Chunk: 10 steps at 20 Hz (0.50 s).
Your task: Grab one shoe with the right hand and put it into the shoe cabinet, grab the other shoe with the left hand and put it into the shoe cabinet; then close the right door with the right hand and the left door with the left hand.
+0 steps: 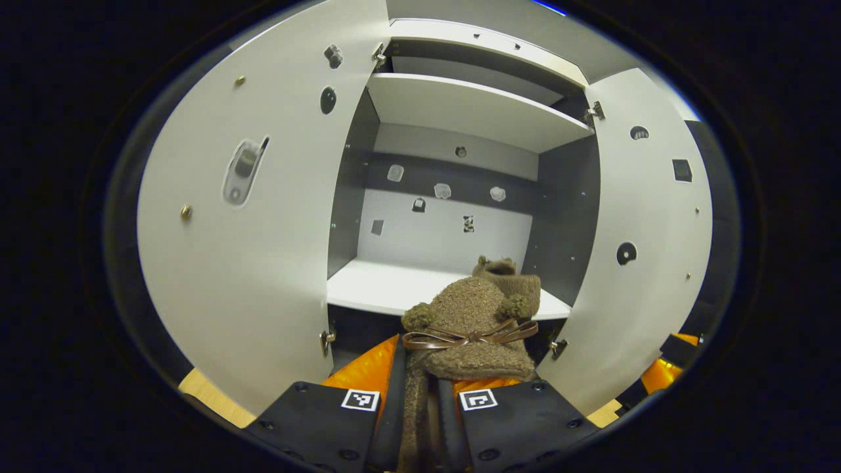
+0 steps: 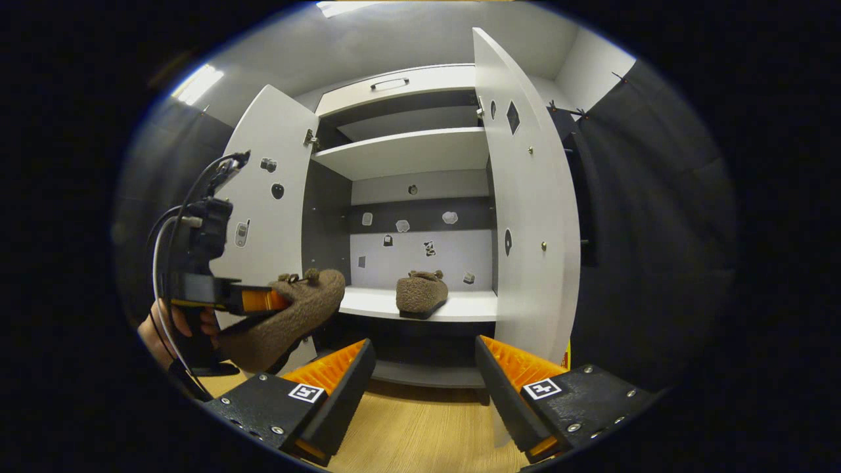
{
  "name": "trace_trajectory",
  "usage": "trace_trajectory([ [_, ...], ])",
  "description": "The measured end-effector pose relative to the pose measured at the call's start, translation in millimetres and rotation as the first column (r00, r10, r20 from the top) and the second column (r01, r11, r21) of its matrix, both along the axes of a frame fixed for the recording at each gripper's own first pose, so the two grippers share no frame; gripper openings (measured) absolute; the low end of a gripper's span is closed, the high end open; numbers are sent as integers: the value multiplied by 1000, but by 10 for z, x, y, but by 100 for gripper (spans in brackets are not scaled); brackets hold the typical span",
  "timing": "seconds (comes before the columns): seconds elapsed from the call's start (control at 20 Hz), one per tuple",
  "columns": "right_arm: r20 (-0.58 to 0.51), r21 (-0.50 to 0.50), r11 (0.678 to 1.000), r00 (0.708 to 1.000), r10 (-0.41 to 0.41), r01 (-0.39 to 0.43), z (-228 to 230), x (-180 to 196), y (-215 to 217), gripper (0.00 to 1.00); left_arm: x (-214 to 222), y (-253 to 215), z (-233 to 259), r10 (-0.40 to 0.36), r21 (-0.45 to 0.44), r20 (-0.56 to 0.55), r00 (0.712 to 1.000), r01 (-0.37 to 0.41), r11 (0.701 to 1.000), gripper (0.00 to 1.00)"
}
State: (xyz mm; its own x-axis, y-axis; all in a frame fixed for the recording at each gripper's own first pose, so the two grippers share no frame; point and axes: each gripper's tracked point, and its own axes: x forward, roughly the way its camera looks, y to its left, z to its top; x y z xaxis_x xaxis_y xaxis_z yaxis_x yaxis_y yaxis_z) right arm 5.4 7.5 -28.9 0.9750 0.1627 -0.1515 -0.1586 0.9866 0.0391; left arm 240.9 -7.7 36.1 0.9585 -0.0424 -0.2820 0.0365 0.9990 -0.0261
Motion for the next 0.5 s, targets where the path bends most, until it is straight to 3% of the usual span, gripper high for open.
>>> trace_trajectory([
  [0.25, 5, -11, 999, 999, -37, 37, 50, -40, -145, 94, 802, -69, 167, -40, 33, 4, 999, 40, 999, 30],
  [0.5, 10, -6, 997, 997, -72, 72, 80, -49, -266, 94, 1514, -135, -323, -19, 124, -66, 998, 27, 992, 30],
])
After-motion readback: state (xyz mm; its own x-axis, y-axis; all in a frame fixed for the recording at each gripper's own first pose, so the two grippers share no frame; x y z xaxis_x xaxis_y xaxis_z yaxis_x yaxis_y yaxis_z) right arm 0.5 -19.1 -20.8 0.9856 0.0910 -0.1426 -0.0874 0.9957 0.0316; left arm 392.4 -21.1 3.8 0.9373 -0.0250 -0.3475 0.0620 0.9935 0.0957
